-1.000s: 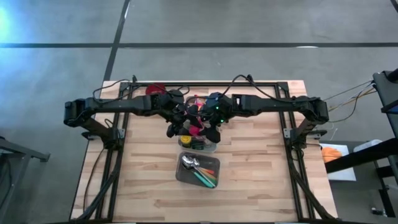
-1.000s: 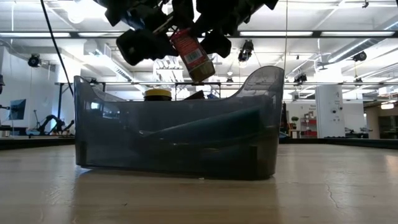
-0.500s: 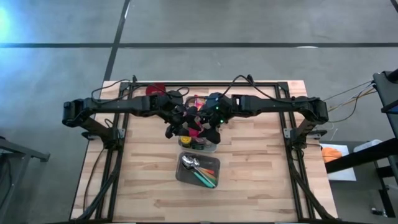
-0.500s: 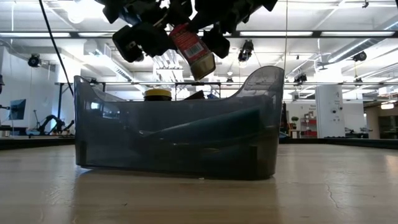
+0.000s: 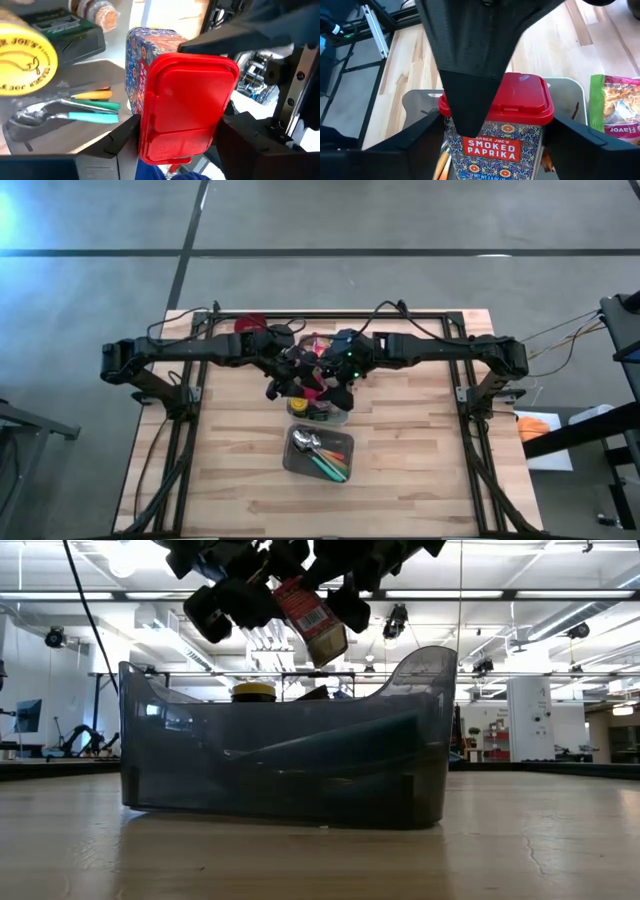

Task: Pick & Place Food Item
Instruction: Put the red seasoning can into the bottom gray bin

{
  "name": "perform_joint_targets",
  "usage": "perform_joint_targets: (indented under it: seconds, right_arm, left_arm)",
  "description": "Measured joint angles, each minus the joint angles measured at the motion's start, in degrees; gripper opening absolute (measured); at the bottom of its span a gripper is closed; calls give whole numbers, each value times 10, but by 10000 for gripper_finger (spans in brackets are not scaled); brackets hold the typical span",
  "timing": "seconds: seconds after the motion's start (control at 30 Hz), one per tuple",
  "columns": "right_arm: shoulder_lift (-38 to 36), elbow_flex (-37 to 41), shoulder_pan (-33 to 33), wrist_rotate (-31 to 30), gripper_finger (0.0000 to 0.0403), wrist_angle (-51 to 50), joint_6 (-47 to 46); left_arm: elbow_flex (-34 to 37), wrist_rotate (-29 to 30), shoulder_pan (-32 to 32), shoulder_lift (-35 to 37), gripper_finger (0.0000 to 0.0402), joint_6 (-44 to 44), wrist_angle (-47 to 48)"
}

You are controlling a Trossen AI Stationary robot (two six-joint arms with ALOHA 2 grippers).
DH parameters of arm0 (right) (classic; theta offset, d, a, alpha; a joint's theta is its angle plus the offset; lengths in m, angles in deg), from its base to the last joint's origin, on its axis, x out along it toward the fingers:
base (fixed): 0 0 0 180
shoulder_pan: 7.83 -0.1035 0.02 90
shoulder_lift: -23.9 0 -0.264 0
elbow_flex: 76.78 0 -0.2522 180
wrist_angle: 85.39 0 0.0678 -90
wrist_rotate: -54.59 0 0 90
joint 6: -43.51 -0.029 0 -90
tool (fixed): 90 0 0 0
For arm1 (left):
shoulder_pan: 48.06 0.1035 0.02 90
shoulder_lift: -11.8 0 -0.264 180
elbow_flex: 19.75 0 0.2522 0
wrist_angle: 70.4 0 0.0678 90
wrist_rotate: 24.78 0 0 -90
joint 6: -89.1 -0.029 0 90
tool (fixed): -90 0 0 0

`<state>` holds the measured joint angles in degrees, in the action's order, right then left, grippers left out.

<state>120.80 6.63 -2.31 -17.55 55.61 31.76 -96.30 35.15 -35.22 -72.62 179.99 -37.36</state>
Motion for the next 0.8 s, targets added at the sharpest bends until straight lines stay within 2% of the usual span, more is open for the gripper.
perform_joint_targets:
  seconds: [0.13, 0.2, 0.53, 0.8]
  right_arm:
    - [-1, -2, 0, -7, 368, 7, -7]
    - [-4, -3, 0, -6, 387, 1, -12]
    - [-47, -3, 1, -22, 365, -18, -13]
    - [-104, -3, 1, -67, 363, -99, -14]
  left_arm:
    - [1, 4, 0, -1, 198, -51, -5]
    - [1, 3, 0, -1, 198, -81, -1]
    - [-2, 0, 1, 15, 198, -163, 11]
    - [-2, 7, 3, 26, 198, -208, 18]
